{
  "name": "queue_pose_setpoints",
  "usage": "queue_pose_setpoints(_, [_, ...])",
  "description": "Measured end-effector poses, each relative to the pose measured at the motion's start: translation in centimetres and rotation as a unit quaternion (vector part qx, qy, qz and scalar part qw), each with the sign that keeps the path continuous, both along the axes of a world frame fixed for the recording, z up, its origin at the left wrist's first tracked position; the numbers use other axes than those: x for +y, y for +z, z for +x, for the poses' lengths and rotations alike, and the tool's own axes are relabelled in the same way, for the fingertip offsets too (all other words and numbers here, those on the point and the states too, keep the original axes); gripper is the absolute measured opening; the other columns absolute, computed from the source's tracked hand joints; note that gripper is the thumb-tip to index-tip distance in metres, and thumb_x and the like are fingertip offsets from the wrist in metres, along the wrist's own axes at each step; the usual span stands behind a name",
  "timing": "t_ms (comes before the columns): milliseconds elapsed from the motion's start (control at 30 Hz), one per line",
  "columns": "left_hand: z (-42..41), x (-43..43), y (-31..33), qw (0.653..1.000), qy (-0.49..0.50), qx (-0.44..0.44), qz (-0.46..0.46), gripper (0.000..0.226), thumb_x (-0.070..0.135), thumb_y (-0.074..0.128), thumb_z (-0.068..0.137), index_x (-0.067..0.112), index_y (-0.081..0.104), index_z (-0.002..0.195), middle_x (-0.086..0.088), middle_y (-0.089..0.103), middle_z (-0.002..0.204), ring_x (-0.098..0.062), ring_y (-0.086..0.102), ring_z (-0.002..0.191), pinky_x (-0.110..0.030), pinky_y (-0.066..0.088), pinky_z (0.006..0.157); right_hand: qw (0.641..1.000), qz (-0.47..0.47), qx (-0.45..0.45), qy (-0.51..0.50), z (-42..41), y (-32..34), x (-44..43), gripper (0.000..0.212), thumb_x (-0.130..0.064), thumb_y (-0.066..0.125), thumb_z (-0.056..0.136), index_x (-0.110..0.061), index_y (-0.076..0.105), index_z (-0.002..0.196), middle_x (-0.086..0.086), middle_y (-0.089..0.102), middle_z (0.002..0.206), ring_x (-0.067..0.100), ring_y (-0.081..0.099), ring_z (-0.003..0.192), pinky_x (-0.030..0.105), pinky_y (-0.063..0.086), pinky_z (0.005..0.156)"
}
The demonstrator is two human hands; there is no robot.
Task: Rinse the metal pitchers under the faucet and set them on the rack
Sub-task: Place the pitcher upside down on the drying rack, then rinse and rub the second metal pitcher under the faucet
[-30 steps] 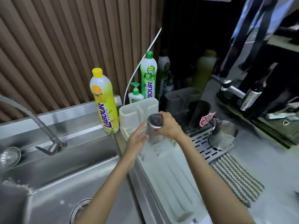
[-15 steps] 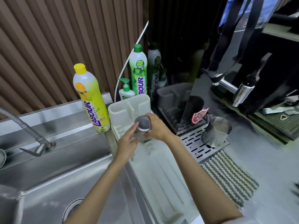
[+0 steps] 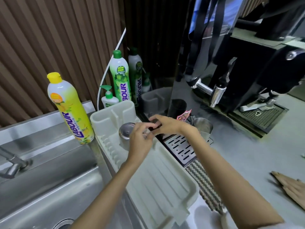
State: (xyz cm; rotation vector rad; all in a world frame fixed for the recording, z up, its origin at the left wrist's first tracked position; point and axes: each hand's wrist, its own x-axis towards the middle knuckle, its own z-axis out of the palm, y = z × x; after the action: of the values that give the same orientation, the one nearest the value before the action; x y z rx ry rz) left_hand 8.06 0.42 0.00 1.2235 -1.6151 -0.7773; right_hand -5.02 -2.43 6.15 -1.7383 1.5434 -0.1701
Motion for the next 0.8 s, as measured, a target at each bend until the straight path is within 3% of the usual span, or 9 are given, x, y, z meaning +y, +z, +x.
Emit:
queue_pose_setpoints(100, [-3.7,0.5,1.4,0.997,-0.08,0.015,0.013,0.035,-0.01,0.054,0.078,0.02,0.068,0.09,0.001,0.061,0.099,0.004,0.058,0.087,-0.009,0.045,0.075,0.999,0.031,0.007,0.01,-3.6,1.8,2.1,0.032,-0.013,0.053,0.09,-0.014,0.046,0.122,0.001,0.06,0.106,0.018,0.059,0.096,0.032,0.05,0.083])
queue_pose_setpoints(167, [-6.0,0.9,2.0,0.99,-0.14,0.017,0.019,0.035,-0.013,0.05,0.078,0.011,0.067,0.096,-0.001,0.062,0.102,0.0,0.059,0.093,-0.003,0.044,0.076,0.999,0.051,0.013,-0.001,-6.3,2.4,3.6,0.026,-0.013,0.052,0.092,-0.013,0.048,0.117,0.0,0.061,0.102,0.021,0.061,0.097,0.037,0.052,0.089])
queue_pose_setpoints(267, [-9.1,0.8,2.2,0.98,-0.196,-0.019,-0.005,0.04,-0.014,0.045,0.077,0.009,0.065,0.102,0.001,0.059,0.106,-0.009,0.057,0.1,-0.008,0.045,0.084,0.997,0.046,0.0,-0.058,-10.4,2.4,5.7,0.032,-0.017,0.053,0.093,-0.012,0.048,0.124,0.008,0.064,0.114,0.023,0.064,0.102,0.04,0.053,0.092])
queue_pose_setpoints(367, [-12.1,-0.3,1.7,0.963,-0.241,-0.122,-0.017,0.048,-0.01,0.048,0.079,0.016,0.053,0.119,0.005,0.046,0.121,-0.013,0.047,0.116,-0.024,0.04,0.099,0.991,0.038,-0.013,-0.126,-14.0,1.7,7.3,0.026,-0.017,0.053,0.092,-0.013,0.055,0.117,0.006,0.063,0.114,0.017,0.064,0.098,0.037,0.054,0.09])
queue_pose_setpoints(467, [-14.2,-2.1,1.3,0.926,-0.296,-0.235,0.011,0.072,-0.011,0.047,0.079,0.019,0.028,0.142,0.002,0.021,0.151,-0.014,0.021,0.14,-0.021,0.024,0.107,0.979,0.054,-0.059,-0.187,-16.1,0.5,8.4,0.026,-0.017,0.055,0.092,-0.012,0.055,0.117,0.004,0.063,0.114,0.015,0.064,0.097,0.036,0.054,0.088])
queue_pose_setpoints(567, [-15.4,-3.6,0.7,0.874,-0.321,-0.363,0.025,0.082,-0.002,0.05,0.084,0.011,0.002,0.149,-0.004,-0.004,0.159,-0.017,-0.006,0.146,-0.028,0.007,0.117,0.97,0.062,-0.104,-0.211,-16.7,-0.9,8.7,0.027,-0.02,0.056,0.092,-0.011,0.055,0.118,0.003,0.063,0.111,0.015,0.064,0.098,0.039,0.054,0.09])
queue_pose_setpoints(667, [-15.7,-3.9,0.1,0.853,-0.291,-0.434,-0.005,0.091,0.014,0.062,0.084,0.005,-0.001,0.148,-0.01,0.009,0.156,-0.022,0.005,0.146,-0.029,0.013,0.116,0.966,0.086,-0.132,-0.207,-16.7,-1.7,8.8,0.029,-0.018,0.055,0.091,-0.011,0.053,0.12,0.0,0.064,0.107,0.017,0.064,0.101,0.042,0.052,0.094])
queue_pose_setpoints(800, [-15.6,-3.3,0.7,0.847,-0.19,-0.494,-0.05,0.093,0.048,0.066,0.077,0.004,0.021,0.145,-0.013,0.039,0.138,-0.027,0.03,0.132,-0.034,0.03,0.107,0.957,0.102,-0.162,-0.218,-16.8,-2.3,8.7,0.035,-0.019,0.056,0.09,-0.013,0.05,0.125,0.005,0.064,0.115,0.022,0.064,0.107,0.044,0.051,0.096])
